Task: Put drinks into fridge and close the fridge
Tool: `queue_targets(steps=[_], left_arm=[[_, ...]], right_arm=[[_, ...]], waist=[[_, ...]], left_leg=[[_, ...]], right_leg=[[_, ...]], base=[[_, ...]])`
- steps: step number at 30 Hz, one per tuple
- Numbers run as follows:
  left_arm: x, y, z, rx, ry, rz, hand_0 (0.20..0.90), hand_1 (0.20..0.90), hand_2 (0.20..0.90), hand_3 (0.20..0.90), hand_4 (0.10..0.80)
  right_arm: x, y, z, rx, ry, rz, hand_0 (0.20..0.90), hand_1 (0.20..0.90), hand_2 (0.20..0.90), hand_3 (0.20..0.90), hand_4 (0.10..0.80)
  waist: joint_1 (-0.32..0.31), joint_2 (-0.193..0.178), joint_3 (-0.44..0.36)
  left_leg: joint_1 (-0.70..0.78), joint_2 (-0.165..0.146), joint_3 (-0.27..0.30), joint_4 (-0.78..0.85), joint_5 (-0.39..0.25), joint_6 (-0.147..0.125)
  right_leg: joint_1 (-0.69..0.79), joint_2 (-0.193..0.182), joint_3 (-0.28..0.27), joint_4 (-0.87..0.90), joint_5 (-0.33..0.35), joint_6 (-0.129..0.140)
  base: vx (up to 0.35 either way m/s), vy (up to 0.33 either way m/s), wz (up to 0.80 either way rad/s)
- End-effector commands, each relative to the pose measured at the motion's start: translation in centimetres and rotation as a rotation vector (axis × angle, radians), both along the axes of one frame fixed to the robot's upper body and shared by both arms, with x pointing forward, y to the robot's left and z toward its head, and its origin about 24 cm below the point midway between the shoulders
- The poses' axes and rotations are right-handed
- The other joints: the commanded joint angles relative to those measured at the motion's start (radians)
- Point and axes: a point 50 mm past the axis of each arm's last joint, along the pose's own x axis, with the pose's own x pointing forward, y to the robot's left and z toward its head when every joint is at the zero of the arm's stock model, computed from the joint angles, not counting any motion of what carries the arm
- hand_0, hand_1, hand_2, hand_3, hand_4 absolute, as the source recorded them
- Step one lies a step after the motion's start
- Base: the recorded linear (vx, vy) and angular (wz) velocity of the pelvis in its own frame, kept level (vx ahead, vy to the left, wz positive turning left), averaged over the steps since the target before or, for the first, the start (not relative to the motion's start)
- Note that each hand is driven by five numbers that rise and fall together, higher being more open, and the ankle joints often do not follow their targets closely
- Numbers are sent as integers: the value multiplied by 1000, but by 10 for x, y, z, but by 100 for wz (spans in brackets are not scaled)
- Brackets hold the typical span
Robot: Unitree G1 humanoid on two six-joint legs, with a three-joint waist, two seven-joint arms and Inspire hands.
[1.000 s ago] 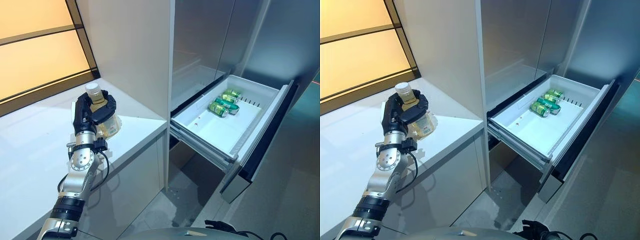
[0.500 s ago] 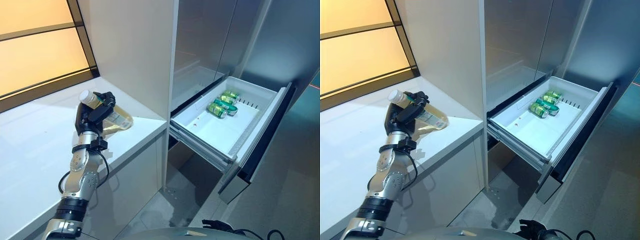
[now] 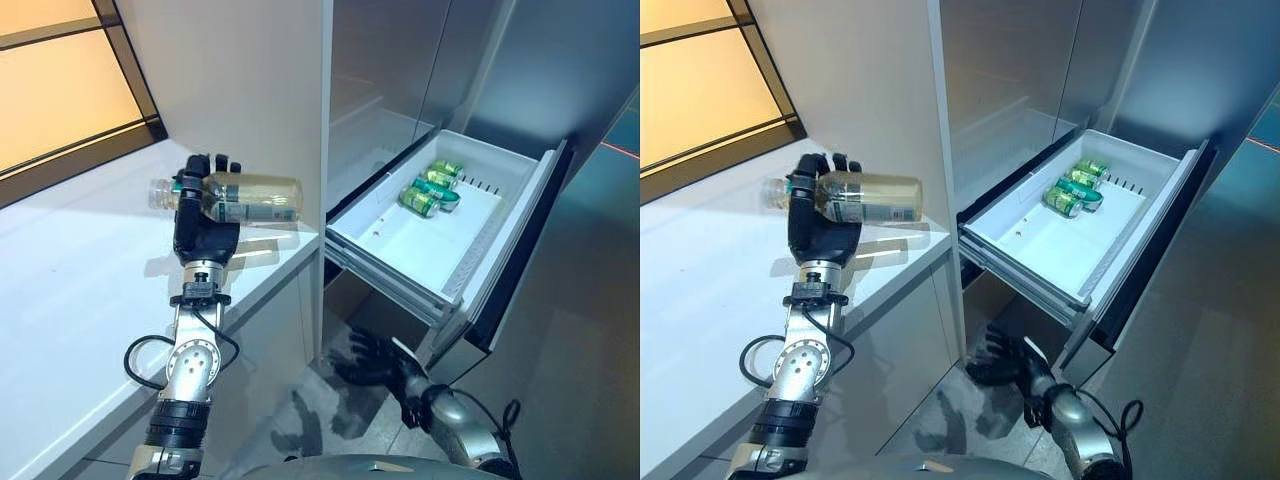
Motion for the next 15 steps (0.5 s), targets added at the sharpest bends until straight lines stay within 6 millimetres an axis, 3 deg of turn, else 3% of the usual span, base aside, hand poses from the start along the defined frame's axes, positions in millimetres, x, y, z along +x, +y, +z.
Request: queue_targets(steps=[1, 6, 9, 11, 12, 15], left_arm=[[-8, -12, 73, 14, -444, -23, 300, 300, 300, 200, 100], [-13, -15, 77, 128, -469, 7, 300, 300, 300, 200, 100], [-14, -17, 83, 222, -485, 30, 300, 300, 300, 200, 100], [-14, -18, 87, 259, -490, 36, 300, 300, 300, 200, 100], [-15, -21, 91, 294, -495, 35, 300, 300, 300, 200, 100], [-14, -26, 96, 329, -494, 23, 300, 300, 300, 200, 100]], right_arm=[[45, 13, 73, 103, -361, 90, 900, 900, 900, 900, 800], [59, 11, 142, 185, -629, 199, 900, 900, 900, 900, 800], [62, 6, 195, 164, -864, 243, 900, 900, 900, 900, 800], [64, 4, 217, 125, -969, 241, 900, 900, 900, 900, 800], [63, 4, 239, 68, -1082, 249, 900, 900, 900, 900, 800], [60, 4, 263, -58, -1232, 258, 900, 900, 900, 900, 800]], waist=[[-3, 4, -30], [-4, 0, -28], [-4, -2, -33], [-4, -3, -37], [-4, -2, -41], [-6, -3, -46]], left_leg=[[37, 7, 121, 5, -86, 1], [36, 6, 126, 5, -88, 1], [29, 6, 132, 5, -82, 2], [27, 7, 134, 5, -82, 3], [26, 7, 135, 5, -84, 4], [26, 6, 140, 5, -86, 6]], right_leg=[[3, -8, 46, 22, -4, 25], [1, -8, 51, 20, -1, 28], [-8, -9, 55, 20, 7, 28], [-10, -9, 58, 19, 7, 28], [-12, -9, 61, 19, 7, 28], [-15, -7, 68, 19, 7, 28]], base=[[0, 0, 0], [0, 0, 0], [-20, 0, -2], [-16, 0, -1], [0, 0, 0], [-8, -3, -5]])
